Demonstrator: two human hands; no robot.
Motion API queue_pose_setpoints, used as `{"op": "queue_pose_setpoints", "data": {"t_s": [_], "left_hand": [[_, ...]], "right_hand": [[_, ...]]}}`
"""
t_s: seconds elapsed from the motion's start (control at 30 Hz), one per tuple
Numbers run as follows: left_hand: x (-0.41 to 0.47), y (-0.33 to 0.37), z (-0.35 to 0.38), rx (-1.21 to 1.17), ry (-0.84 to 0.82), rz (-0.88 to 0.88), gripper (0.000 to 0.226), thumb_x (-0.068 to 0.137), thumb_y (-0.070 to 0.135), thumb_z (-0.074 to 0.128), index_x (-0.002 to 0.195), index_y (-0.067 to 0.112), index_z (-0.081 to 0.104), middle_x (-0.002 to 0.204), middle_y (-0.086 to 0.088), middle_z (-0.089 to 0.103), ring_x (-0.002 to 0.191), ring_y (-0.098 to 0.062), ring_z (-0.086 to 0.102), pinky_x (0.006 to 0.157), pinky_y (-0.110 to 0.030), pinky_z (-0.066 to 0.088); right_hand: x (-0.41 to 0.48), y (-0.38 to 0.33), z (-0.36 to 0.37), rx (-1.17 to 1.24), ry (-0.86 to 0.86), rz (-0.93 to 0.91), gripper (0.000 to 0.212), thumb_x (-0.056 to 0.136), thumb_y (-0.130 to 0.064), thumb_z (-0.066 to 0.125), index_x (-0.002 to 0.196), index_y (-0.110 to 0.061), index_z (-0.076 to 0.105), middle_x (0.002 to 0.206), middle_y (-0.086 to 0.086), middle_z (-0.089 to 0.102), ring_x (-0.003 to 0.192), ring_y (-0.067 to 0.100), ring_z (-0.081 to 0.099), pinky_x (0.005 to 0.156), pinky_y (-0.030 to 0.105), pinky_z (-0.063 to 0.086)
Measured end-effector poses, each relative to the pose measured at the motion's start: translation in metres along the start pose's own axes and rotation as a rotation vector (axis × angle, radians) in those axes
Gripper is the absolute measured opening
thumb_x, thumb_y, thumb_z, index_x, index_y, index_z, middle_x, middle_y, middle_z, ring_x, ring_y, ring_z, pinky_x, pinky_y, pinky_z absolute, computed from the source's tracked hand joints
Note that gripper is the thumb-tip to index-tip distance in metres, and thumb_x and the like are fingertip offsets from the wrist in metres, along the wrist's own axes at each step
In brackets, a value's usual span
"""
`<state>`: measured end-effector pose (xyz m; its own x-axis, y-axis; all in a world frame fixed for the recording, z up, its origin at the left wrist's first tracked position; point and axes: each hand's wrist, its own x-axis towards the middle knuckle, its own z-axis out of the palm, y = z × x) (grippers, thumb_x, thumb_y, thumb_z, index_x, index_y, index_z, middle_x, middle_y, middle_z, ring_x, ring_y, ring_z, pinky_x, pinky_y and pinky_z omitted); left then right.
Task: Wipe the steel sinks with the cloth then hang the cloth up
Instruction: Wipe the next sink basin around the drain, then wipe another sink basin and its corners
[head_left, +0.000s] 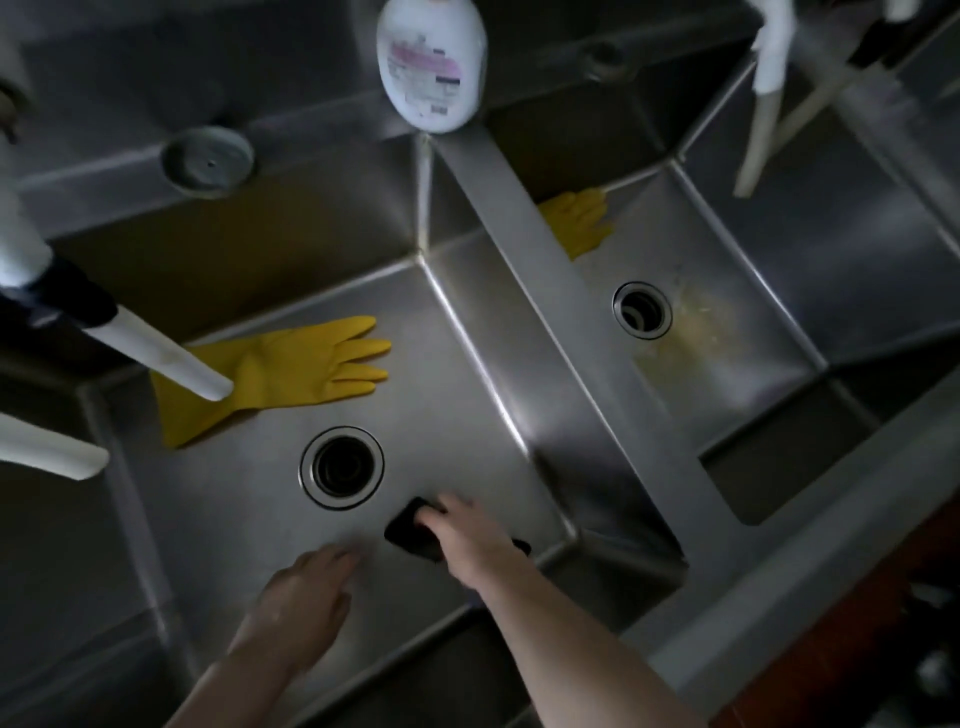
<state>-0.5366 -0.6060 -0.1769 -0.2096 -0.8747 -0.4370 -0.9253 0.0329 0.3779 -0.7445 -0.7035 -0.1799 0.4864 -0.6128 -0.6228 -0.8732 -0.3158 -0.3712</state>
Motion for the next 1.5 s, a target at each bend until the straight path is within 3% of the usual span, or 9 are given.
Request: {"op": "queue_pose_setpoints", "data": {"t_s": [0.1, 0.2, 0.37, 0.6, 0.77, 1.03, 1.17, 1.33, 1.5], "left_hand": [[0.006, 0.023, -0.031, -0.036, 0.052, -0.088, 0.052, 0.078, 0.022, 0.067, 0.128, 0.027, 0.055, 0.125, 0.007, 0.058, 0.103, -0.021, 0.062, 0.079, -0.033, 0.054], [0.013, 0.05, -0.057, -0.033, 0.129, -0.118, 0.055, 0.08, 0.022, 0.067, 0.132, 0.027, 0.051, 0.124, 0.001, 0.059, 0.103, -0.026, 0.062, 0.076, -0.038, 0.054], [0.019, 0.111, -0.095, -0.095, 0.239, -0.156, 0.056, 0.086, 0.023, 0.062, 0.138, 0.027, 0.043, 0.128, 0.0, 0.055, 0.112, -0.027, 0.057, 0.079, -0.042, 0.053], [0.035, 0.205, -0.13, -0.072, 0.405, -0.11, 0.054, 0.086, 0.023, 0.062, 0.137, 0.024, 0.043, 0.124, -0.002, 0.058, 0.103, -0.027, 0.061, 0.077, -0.039, 0.054], [0.061, 0.277, -0.146, -0.074, 0.51, -0.136, 0.054, 0.089, 0.027, 0.058, 0.14, 0.025, 0.039, 0.126, -0.002, 0.055, 0.105, -0.026, 0.059, 0.077, -0.038, 0.053], [0.118, 0.364, -0.152, -0.071, 0.495, -0.092, 0.051, 0.089, 0.025, 0.056, 0.137, 0.025, 0.041, 0.124, -0.003, 0.056, 0.108, -0.028, 0.057, 0.082, -0.04, 0.051], [0.156, 0.381, -0.148, -0.075, 0.463, -0.074, 0.052, 0.091, 0.028, 0.053, 0.14, 0.027, 0.038, 0.13, 0.0, 0.053, 0.112, -0.024, 0.055, 0.089, -0.038, 0.047], [0.197, 0.381, -0.141, -0.072, 0.407, -0.062, 0.051, 0.092, 0.03, 0.051, 0.141, 0.027, 0.037, 0.133, 0.0, 0.051, 0.117, -0.023, 0.052, 0.095, -0.038, 0.046], [0.213, 0.368, -0.131, -0.051, 0.347, -0.091, 0.052, 0.094, 0.032, 0.048, 0.143, 0.029, 0.033, 0.138, 0.002, 0.046, 0.122, -0.02, 0.048, 0.1, -0.036, 0.041]], "right_hand": [[-0.015, 0.0, -0.038, 0.045, 0.173, -0.038, 0.062, 0.081, 0.005, 0.052, 0.134, -0.027, 0.043, 0.135, 0.009, 0.043, 0.11, 0.039, 0.047, 0.089, 0.049, 0.047], [-0.036, 0.001, -0.074, 0.086, 0.397, -0.148, 0.061, 0.08, 0.002, 0.054, 0.133, -0.027, 0.042, 0.122, 0.007, 0.048, 0.102, 0.034, 0.048, 0.076, 0.049, 0.05], [-0.078, 0.011, -0.128, 0.14, 0.582, -0.26, 0.051, 0.075, 0.001, 0.057, 0.121, -0.019, 0.054, 0.109, 0.009, 0.052, 0.093, 0.032, 0.05, 0.063, 0.047, 0.051], [-0.13, 0.064, -0.204, 0.162, 0.749, -0.409, 0.048, 0.078, -0.003, 0.063, 0.121, -0.021, 0.053, 0.113, 0.003, 0.053, 0.101, 0.022, 0.052, 0.08, 0.032, 0.05], [-0.152, 0.122, -0.25, 0.145, 0.771, -0.449, 0.047, 0.076, 0.0, 0.066, 0.12, -0.015, 0.058, 0.113, 0.005, 0.056, 0.105, 0.022, 0.052, 0.085, 0.022, 0.041], [-0.176, 0.232, -0.281, 0.156, 0.71, -0.343, 0.048, 0.075, 0.004, 0.063, 0.116, -0.018, 0.058, 0.11, 0.003, 0.052, 0.101, 0.022, 0.053, 0.083, 0.03, 0.046], [-0.175, 0.277, -0.287, 0.13, 0.637, -0.255, 0.047, 0.076, 0.001, 0.063, 0.117, -0.022, 0.057, 0.112, -0.001, 0.052, 0.101, 0.016, 0.054, 0.081, 0.02, 0.041], [-0.162, 0.31, -0.294, 0.118, 0.592, -0.135, 0.047, 0.075, -0.001, 0.065, 0.117, -0.022, 0.058, 0.109, 0.001, 0.054, 0.098, 0.021, 0.056, 0.081, 0.03, 0.047], [-0.137, 0.324, -0.294, 0.095, 0.506, -0.098, 0.046, 0.08, -0.002, 0.063, 0.121, -0.021, 0.058, 0.112, 0.002, 0.055, 0.1, 0.018, 0.055, 0.077, 0.013, 0.03]]}}
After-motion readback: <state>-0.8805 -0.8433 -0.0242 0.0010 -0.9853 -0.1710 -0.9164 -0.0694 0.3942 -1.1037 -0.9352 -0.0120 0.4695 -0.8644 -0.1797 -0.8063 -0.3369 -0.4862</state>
